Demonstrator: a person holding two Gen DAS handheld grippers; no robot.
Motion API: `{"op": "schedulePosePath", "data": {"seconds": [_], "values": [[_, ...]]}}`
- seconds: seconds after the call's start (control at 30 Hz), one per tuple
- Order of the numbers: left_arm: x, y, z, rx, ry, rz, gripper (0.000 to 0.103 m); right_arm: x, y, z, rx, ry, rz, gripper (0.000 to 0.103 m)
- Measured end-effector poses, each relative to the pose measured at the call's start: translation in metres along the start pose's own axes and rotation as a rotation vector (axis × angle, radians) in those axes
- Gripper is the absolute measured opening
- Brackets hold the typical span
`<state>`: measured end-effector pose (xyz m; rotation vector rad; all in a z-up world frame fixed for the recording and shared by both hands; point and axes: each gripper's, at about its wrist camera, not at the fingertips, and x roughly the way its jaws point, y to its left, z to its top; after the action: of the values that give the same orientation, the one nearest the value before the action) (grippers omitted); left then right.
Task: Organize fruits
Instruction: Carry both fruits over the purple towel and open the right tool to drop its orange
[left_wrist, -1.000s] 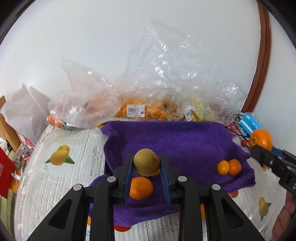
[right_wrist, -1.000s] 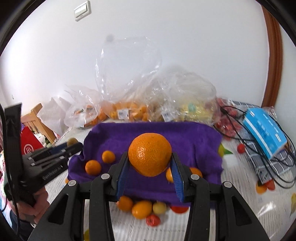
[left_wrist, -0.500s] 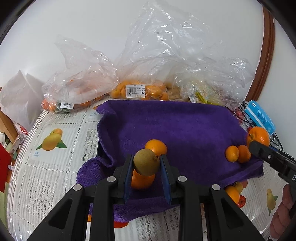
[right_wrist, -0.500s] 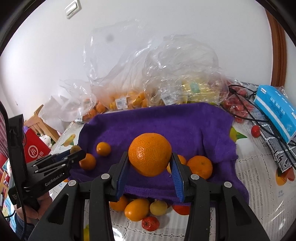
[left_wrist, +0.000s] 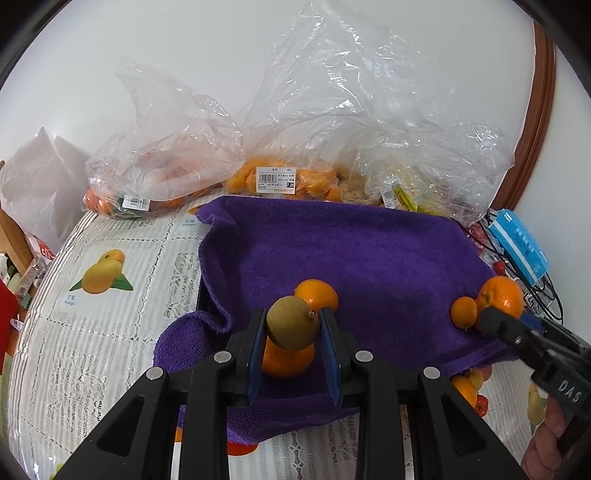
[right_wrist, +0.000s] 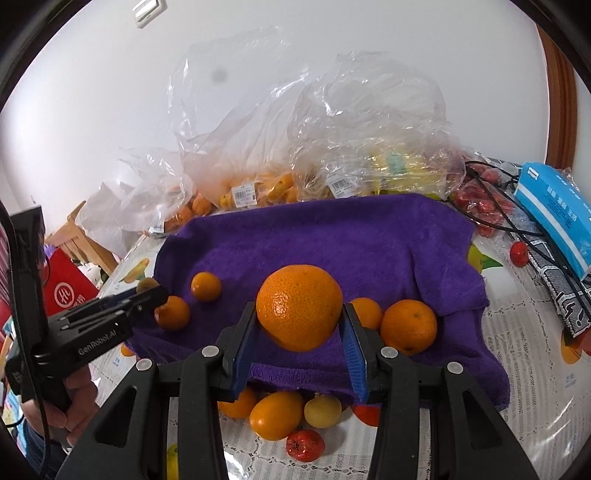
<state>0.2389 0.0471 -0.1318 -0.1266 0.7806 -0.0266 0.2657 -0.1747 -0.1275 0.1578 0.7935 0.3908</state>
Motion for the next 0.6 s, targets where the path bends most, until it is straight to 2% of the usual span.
{"op": "schedulePosePath", "data": {"seconds": [0.6], "values": [[0.009, -0.003, -0.005, 0.000, 0.022, -0.006, 0.027, 0.031, 0.011, -0.016, -0.059, 0.084, -0.046, 0.044]]}}
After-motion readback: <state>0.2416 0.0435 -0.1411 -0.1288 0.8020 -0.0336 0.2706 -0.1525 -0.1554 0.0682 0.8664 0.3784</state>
